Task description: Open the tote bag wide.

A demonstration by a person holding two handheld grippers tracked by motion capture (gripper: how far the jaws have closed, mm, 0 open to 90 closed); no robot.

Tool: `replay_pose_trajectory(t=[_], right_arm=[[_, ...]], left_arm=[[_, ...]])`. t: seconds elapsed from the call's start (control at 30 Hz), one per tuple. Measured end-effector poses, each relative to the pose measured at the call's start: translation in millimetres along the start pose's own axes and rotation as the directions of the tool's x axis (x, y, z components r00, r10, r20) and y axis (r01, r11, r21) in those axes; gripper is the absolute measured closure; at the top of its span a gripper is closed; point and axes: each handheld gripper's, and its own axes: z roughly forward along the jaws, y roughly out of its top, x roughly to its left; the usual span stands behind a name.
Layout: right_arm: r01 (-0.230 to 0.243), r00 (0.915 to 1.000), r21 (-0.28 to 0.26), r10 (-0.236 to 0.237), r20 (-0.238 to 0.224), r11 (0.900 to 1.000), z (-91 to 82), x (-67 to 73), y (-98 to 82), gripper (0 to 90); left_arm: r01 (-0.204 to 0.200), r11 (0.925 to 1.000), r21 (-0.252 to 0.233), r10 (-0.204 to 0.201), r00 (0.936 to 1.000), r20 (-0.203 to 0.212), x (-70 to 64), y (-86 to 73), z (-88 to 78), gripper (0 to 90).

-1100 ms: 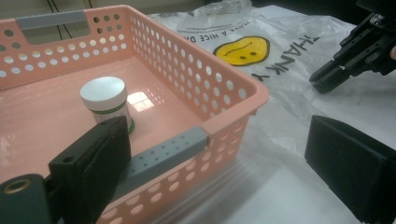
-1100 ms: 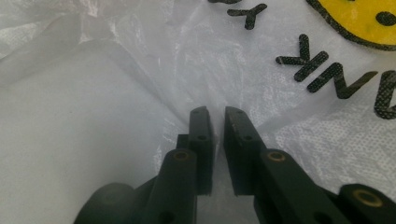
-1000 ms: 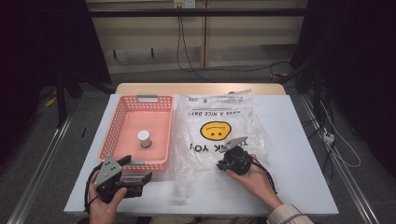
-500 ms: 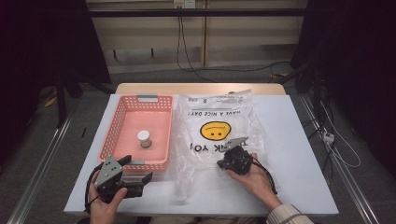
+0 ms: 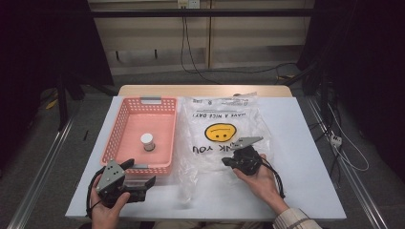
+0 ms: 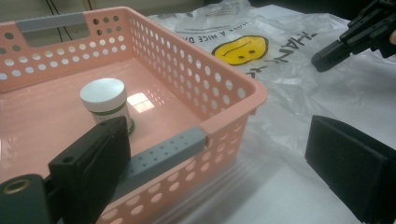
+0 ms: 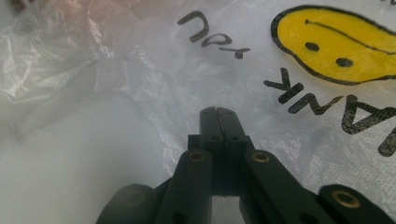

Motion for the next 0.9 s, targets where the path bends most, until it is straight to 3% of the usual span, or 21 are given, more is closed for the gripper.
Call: replay_pose_trajectory(t=[0.1,0.47,0.57,0.8,0.9], right_arm=[[-0.017,0.9999,-0.040,0.017,-0.002,0.999,-6.4,-2.4,2.4,90.0],[-0.040,0.9992,-0.121,0.038,-0.014,0.992,-17.1,-7.8,9.6,90.0],[-0.032,0.9995,-0.168,0.031,-0.007,0.985,-23.4,-6.3,14.0,90.0],[-0.026,0.9996,-0.220,0.024,-0.014,0.975,-30.4,-11.0,21.5,90.0],[-0.046,0.9988,-0.240,0.040,-0.030,0.970,-32.6,-14.3,24.9,90.0]], left_arm=[[-0.012,0.9999,-0.012,0.012,0.9998,0.017,-0.9,0.4,-0.5,6.5],[-0.019,0.9997,-0.018,0.019,0.9998,0.011,-1.4,1.2,-1.2,6.4],[-0.015,0.9997,-0.020,0.015,0.9999,0.007,-1.0,1.2,-1.8,6.4],[-0.012,0.9996,-0.027,0.012,0.9999,0.009,-0.9,1.2,-2.1,6.3],[-0.003,0.9997,-0.025,0.003,0.9999,0.017,-0.5,1.4,-1.5,6.3]])
